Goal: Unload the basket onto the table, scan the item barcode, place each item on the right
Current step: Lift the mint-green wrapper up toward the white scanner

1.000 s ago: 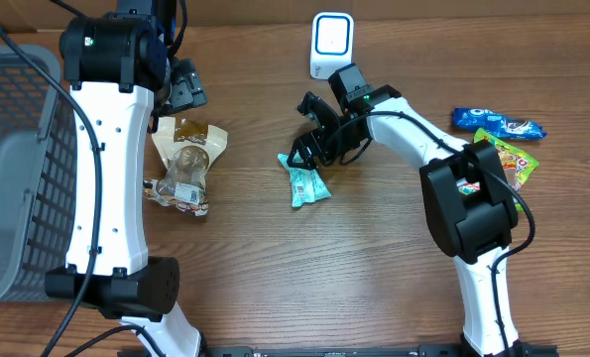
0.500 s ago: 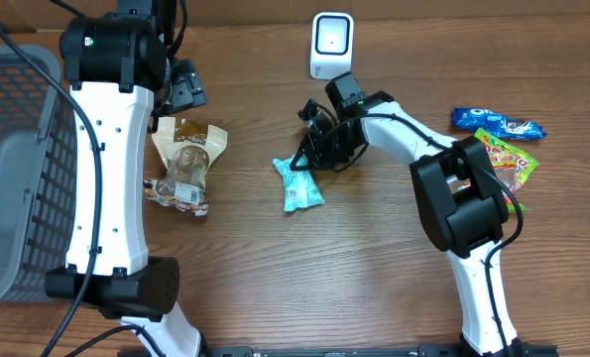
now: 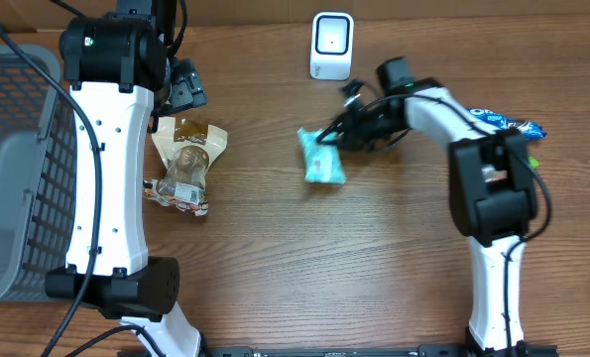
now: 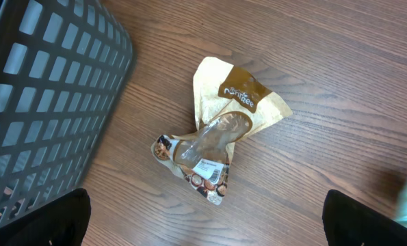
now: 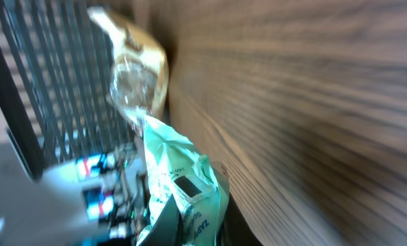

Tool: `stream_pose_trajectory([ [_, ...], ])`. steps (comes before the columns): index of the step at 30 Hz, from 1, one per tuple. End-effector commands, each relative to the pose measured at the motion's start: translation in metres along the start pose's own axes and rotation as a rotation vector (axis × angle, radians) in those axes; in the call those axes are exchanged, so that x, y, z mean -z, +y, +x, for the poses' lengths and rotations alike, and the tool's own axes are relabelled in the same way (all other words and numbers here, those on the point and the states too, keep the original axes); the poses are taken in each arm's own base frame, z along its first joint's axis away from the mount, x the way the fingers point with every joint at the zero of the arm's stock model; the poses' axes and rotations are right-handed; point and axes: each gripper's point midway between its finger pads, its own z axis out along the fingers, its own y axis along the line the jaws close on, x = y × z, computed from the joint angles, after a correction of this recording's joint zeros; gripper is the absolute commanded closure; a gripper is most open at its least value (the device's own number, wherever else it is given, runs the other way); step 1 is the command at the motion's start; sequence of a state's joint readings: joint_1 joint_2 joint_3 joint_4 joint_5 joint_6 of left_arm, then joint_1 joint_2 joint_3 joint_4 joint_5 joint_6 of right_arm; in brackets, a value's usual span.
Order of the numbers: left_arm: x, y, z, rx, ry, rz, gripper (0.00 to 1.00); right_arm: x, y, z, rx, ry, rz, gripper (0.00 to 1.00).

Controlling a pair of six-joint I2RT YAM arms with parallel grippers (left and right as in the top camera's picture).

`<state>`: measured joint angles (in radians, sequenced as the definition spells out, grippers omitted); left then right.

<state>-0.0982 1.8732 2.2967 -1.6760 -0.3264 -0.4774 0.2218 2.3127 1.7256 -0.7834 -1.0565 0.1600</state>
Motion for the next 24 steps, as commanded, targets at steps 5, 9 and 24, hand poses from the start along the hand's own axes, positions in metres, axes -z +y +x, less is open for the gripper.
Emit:
stream_pose_trajectory([
  [5,-0.003,-0.001,0.0,0.011,0.001,-0.013,0.0,0.115,0.11,-0.032,0.037,-0.421,0.241,0.96],
  [9,-0.003,-0.001,0.0,0.011,0.001,-0.013,0.0,0.177,0.159,-0.029,0.007,-0.688,0.318,0.96],
  [24,-0.003,-0.001,0.0,0.011,0.001,-0.013,0.0,0.249,0.268,0.012,0.312,-0.925,0.263,0.96],
])
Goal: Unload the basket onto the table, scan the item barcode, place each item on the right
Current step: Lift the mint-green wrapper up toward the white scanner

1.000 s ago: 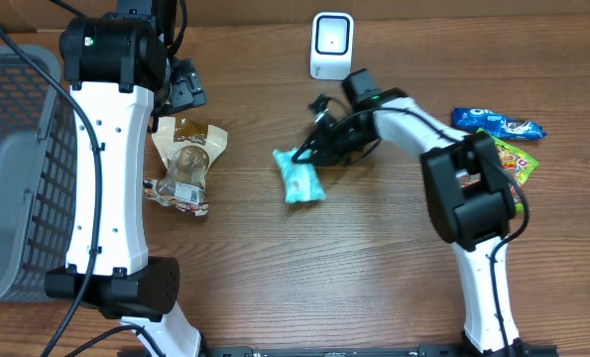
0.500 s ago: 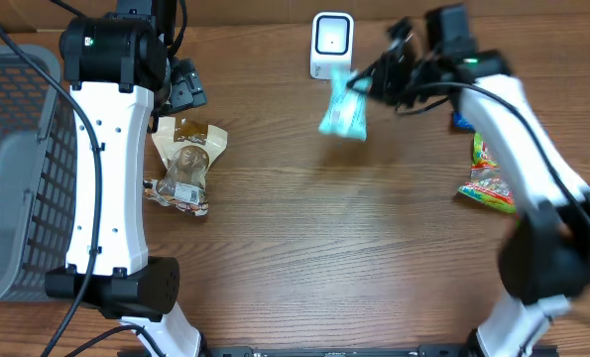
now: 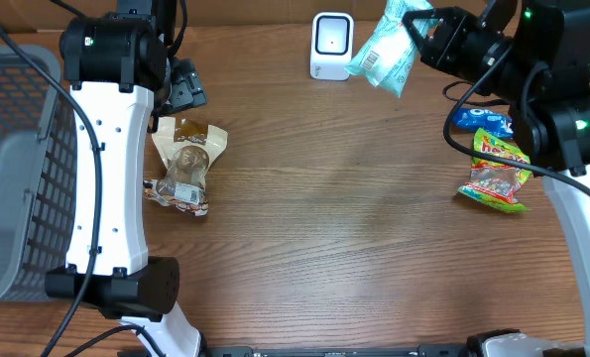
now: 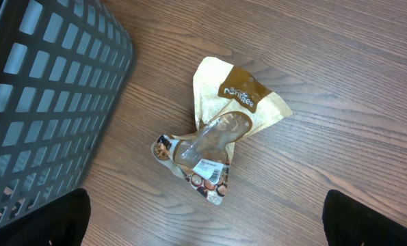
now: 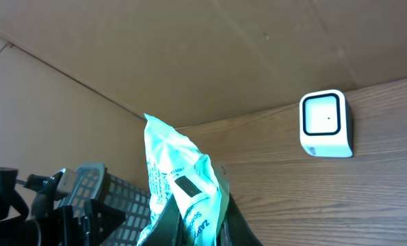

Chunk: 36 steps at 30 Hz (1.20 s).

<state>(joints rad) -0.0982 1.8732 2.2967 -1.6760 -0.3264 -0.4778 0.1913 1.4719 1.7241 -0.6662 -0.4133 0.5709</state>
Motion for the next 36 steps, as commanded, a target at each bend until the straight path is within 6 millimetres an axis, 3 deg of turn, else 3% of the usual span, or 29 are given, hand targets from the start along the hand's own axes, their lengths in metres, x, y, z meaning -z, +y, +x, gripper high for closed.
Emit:
stream_pose_trajectory([
  [1,-0.003,-0.001,0.0,0.011,0.001,-0.013,0.0,0.001,0.004,-0.006,0.061,-0.027,0.001,0.96],
  [9,-0.003,-0.001,0.0,0.011,0.001,-0.013,0.0,-0.01,-0.001,-0.01,0.123,-0.032,-0.001,0.96],
  [13,-0.003,-0.001,0.0,0.011,0.001,-0.013,0.0,-0.019,0.002,-0.01,0.234,-0.037,-0.015,0.96],
  [20,-0.003,-0.001,0.0,0.011,0.001,-0.013,0.0,-0.055,-0.019,0.0,0.312,-0.029,0.09,0.96],
  [27,-0.003,-0.001,0.0,0.011,0.001,-0.013,0.0,-0.088,-0.003,0.001,0.386,-0.072,0.033,0.96],
  [31,-0.003,-0.001,0.0,0.011,0.001,-0.013,0.0,-0.113,-0.004,-0.002,0.534,-0.132,0.072,0.96],
  [36,-0.003,-0.001,0.0,0.011,0.001,-0.013,0.0,-0.15,-0.013,0.013,0.861,-0.121,0.11,0.96],
])
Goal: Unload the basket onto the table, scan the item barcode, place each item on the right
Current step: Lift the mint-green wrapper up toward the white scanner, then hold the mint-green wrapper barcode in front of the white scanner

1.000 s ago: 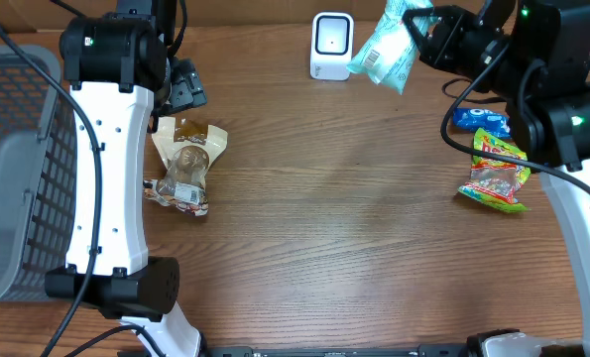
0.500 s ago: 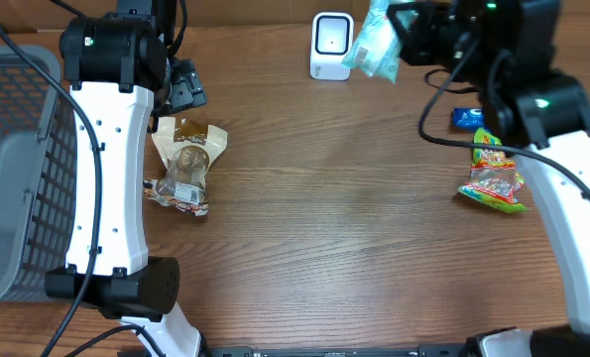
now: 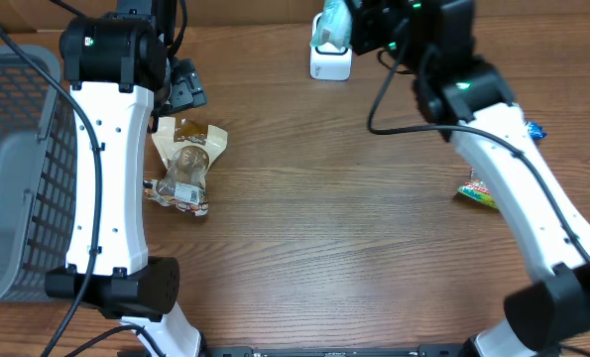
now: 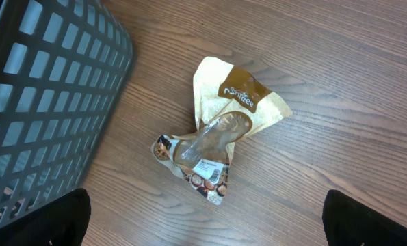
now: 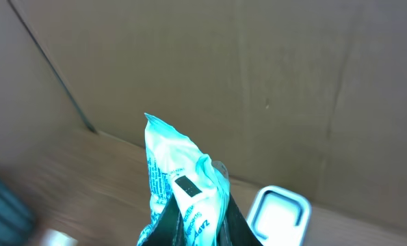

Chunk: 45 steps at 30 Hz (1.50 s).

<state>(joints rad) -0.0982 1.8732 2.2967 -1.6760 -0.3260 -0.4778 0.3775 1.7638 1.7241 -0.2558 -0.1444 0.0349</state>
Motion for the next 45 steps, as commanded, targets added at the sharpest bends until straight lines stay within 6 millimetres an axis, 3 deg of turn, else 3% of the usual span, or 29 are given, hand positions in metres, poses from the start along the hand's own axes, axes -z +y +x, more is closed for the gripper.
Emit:
stream_pose_trajectory([
  [1,-0.003,-0.001,0.0,0.011,0.001,-0.014,0.0,-0.024,-0.004,0.013,0.306,0.007,0.04,0.96],
  [7,-0.003,-0.001,0.0,0.011,0.001,-0.014,0.0,-0.062,-0.023,0.011,0.475,-0.105,0.14,0.96],
  [15,-0.003,-0.001,0.0,0.011,0.001,-0.014,0.0,-0.113,-0.035,0.031,0.704,-0.272,0.199,0.96],
  [18,-0.003,-0.001,0.0,0.011,0.001,-0.013,0.0,-0.127,-0.039,0.043,0.799,-0.331,0.233,0.96],
  [23,-0.003,-0.001,0.0,0.011,0.001,-0.013,0.0,-0.148,-0.06,0.082,0.969,-0.312,0.28,0.96],
  [27,-0.003,-0.001,0.0,0.011,0.001,-0.014,0.0,-0.154,-0.081,0.099,0.995,-0.301,0.309,0.96],
  [30,-0.003,-0.001,0.0,0.011,0.001,-0.014,0.0,-0.152,-0.089,0.097,1.002,-0.325,0.304,0.96],
  [39,-0.003,-0.001,0.0,0.011,0.001,-0.014,0.0,-0.151,-0.083,0.095,1.02,-0.375,0.257,0.96],
  [45,-0.003,-0.001,0.0,0.011,0.001,-0.014,0.01,-0.155,-0.08,0.104,1.023,-0.362,0.223,0.96],
])
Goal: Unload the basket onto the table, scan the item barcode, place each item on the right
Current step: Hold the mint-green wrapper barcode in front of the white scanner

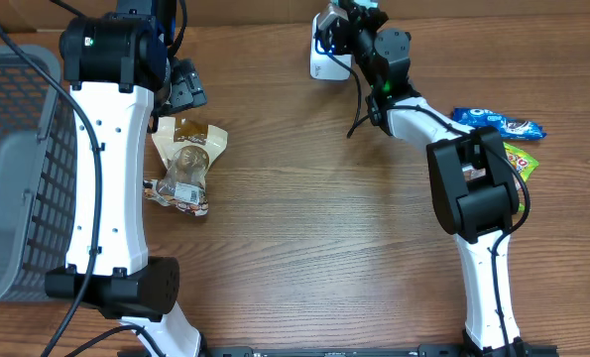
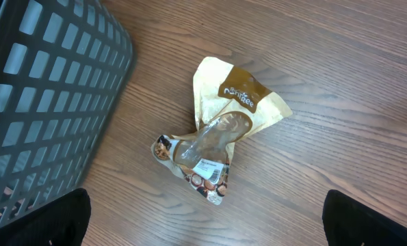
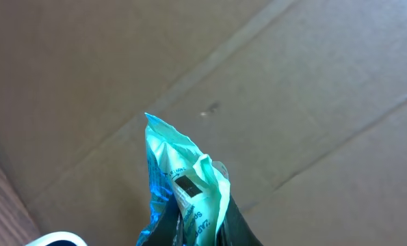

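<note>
My right gripper is shut on a teal packet, which stands up from the jaws with a small black mark facing the camera and blue light along its left edge. In the overhead view the right gripper sits right at the white scanner at the table's back edge; there the packet is mostly hidden and a blue glow shows beside the scanner. Only a corner of the scanner shows in the right wrist view. My left gripper hangs open above a brown snack bag.
A grey mesh basket stands at the left edge, next to the brown snack bag. A blue cookie packet and a green-yellow candy bag lie at the right. A cardboard wall stands behind the scanner.
The right arm now lies lower and stretched toward the scanner. The packet is close against the scanner, with blue light on it. The left arm has not moved.
My right gripper was shut on the teal packet down at the table's middle. Then it held the packet high, to the right of the scanner, then over the scanner. Now it holds it right at the scanner. The left gripper stayed open over the brown bag throughout.
</note>
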Tool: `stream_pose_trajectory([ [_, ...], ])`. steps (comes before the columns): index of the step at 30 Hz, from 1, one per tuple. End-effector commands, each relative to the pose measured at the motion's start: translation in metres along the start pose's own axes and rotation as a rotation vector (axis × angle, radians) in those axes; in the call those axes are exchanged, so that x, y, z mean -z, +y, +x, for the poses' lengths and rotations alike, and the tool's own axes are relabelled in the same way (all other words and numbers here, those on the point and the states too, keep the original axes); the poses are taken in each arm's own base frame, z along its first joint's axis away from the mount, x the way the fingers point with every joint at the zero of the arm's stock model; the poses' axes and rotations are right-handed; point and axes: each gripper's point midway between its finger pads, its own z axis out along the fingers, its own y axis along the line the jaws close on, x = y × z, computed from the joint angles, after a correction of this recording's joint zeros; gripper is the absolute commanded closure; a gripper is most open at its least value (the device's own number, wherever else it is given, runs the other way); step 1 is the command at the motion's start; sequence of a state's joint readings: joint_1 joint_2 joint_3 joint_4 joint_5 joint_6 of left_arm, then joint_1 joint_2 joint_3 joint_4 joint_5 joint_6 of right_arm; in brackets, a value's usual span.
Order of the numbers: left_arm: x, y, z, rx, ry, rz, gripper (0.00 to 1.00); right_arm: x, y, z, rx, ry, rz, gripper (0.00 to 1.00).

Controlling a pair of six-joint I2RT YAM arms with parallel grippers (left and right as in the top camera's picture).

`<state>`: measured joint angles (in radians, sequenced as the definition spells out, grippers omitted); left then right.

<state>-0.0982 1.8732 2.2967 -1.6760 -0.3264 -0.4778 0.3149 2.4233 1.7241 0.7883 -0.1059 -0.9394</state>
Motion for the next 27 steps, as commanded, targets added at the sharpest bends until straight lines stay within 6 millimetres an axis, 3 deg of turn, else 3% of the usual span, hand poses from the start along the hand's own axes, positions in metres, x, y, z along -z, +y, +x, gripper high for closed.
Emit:
stream_pose_trajectory([
  [1,-0.003,-0.001,0.0,0.011,0.001,-0.013,0.0,-0.001,0.004,-0.012,0.002,-0.056,-0.024,0.96],
  [7,-0.003,-0.001,0.0,0.011,0.001,-0.013,0.01,-0.002,0.019,-0.01,0.003,-0.05,-0.042,0.96],
  [27,-0.003,-0.001,0.0,0.011,0.001,-0.013,0.0,-0.002,0.033,-0.004,0.0,-0.022,-0.091,0.96],
])
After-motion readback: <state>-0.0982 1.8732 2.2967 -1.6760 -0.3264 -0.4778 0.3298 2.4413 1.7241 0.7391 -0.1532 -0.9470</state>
